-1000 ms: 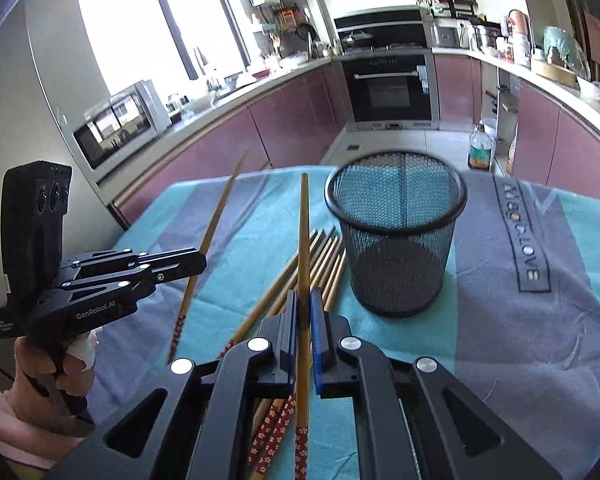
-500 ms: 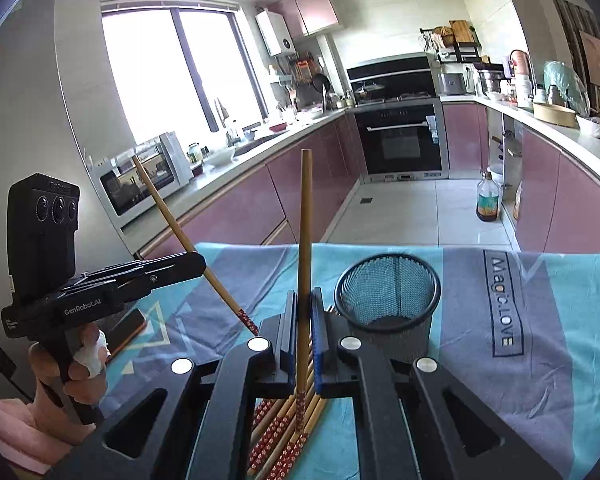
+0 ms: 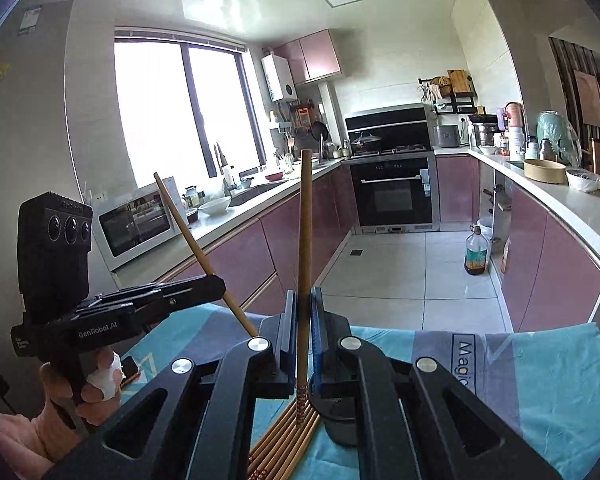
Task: Organize utensils
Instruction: 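Lift the held chopstick upright with the left tool while the right tool lifts its own, then lower the left tool's chopstick into the mesh cup and open while the right tool does likewise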
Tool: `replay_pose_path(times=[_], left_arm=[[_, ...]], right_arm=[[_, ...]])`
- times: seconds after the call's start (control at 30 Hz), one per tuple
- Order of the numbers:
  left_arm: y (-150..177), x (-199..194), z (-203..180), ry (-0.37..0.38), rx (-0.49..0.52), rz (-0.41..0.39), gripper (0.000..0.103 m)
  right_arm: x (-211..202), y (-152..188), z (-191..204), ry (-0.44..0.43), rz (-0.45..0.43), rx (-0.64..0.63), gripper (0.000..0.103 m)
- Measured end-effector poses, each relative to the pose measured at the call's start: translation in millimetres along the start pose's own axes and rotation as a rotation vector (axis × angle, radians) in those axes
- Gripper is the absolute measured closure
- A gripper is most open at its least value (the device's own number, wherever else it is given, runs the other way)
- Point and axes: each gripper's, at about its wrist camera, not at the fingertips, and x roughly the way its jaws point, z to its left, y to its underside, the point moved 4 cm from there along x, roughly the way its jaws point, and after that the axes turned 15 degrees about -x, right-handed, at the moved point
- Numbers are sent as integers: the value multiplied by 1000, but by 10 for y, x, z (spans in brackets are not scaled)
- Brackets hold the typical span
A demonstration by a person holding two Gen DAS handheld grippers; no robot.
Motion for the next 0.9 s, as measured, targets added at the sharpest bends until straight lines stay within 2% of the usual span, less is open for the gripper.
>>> replay_pose_path(times=[0.13, 0.33, 0.63, 0.9], left_arm=[[-40, 178, -148, -8, 14, 25, 95], [126, 486, -163, -43, 28, 101, 96], [538, 876, -103, -63, 49, 234, 96], [730, 1115, 96, -101, 51, 276, 95]], right_arm=[[56, -41, -147, 34, -8, 4, 98], [243, 68, -339, 61, 26, 40, 98], [677, 401, -334, 45, 207, 14, 98], [929, 563, -346, 53, 320, 11, 97]])
